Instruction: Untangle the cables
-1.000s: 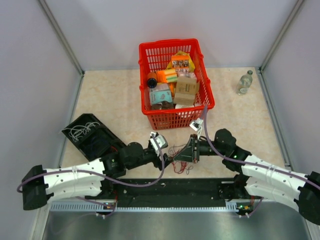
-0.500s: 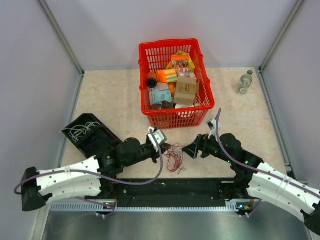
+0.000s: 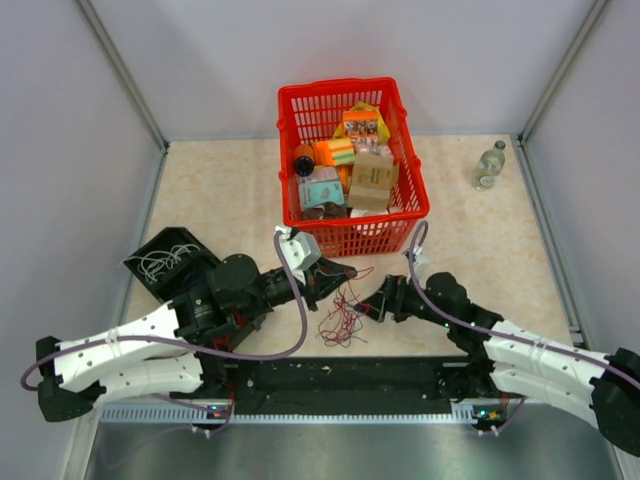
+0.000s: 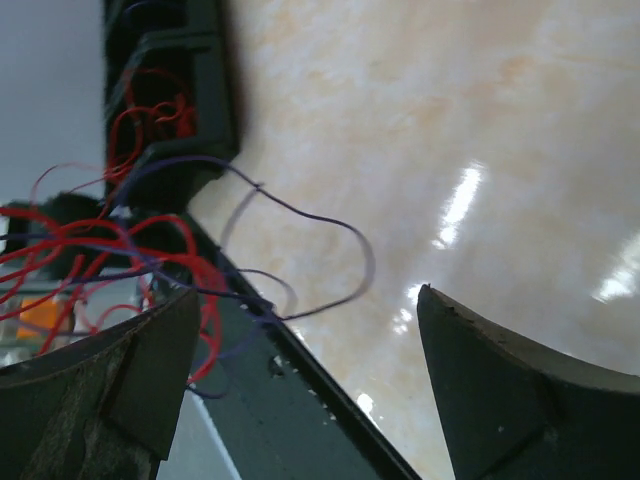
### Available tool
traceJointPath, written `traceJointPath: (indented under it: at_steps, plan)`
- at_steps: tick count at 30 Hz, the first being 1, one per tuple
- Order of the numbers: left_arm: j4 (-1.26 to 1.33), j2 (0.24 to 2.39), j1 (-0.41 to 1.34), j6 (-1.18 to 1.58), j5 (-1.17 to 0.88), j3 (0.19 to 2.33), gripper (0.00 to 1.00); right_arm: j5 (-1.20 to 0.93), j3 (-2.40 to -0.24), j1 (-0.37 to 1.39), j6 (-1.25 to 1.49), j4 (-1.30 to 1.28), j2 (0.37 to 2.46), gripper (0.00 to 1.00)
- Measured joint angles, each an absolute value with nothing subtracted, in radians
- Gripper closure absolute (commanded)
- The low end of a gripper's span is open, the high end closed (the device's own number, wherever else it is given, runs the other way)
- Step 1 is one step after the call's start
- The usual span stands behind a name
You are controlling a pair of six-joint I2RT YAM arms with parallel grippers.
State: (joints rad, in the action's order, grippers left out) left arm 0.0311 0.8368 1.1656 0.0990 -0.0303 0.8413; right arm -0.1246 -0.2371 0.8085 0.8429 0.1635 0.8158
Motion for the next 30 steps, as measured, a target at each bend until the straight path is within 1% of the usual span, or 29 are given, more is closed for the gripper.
traceJointPath:
  at_steps: [3,5,7,8,10,12,13,15,17,20,24,27,30]
  plan:
    - [0.030,0.858,1.166,0.103,-0.052,0.861,1.00,-0.263,-0.210,0.809,0.783,0.330,0.831,0.16]
    - [0.030,0.874,1.166,0.103,-0.064,0.876,1.00,-0.318,-0.207,0.809,0.749,0.392,0.822,0.19]
    - [0.030,0.883,1.166,0.102,-0.068,0.888,1.00,-0.334,-0.202,0.809,0.716,0.409,0.786,0.24]
    - [0.029,0.884,1.166,0.102,-0.070,0.891,1.00,-0.304,-0.203,0.810,0.699,0.378,0.747,0.24]
    - [0.027,0.884,1.166,0.102,-0.071,0.902,1.00,-0.185,-0.215,0.812,0.684,0.240,0.655,0.23]
    - [0.022,0.884,1.166,0.102,-0.072,0.918,1.00,-0.059,-0.233,0.813,0.668,0.098,0.568,0.20]
    - [0.021,0.885,1.166,0.102,-0.072,0.925,1.00,-0.015,-0.240,0.813,0.650,0.044,0.525,0.19]
    - [0.018,0.889,1.166,0.102,-0.076,0.942,1.00,0.006,-0.250,0.814,0.611,-0.025,0.460,0.17]
    - [0.014,0.896,1.166,0.102,-0.083,0.956,1.00,-0.028,-0.257,0.814,0.579,-0.040,0.426,0.17]
    - [0.003,0.911,1.166,0.101,-0.087,0.978,1.00,-0.139,-0.257,0.815,0.548,-0.035,0.406,0.16]
    - [-0.012,0.917,1.166,0.097,-0.090,0.982,1.00,-0.195,-0.255,0.815,0.534,-0.035,0.354,0.10]
    - [-0.024,0.917,1.166,0.097,-0.094,0.990,1.00,-0.243,-0.239,0.815,0.527,0.007,0.302,0.12]
    - [-0.028,0.917,1.166,0.099,-0.106,1.005,1.00,-0.330,-0.235,0.815,0.527,0.104,0.366,0.13]
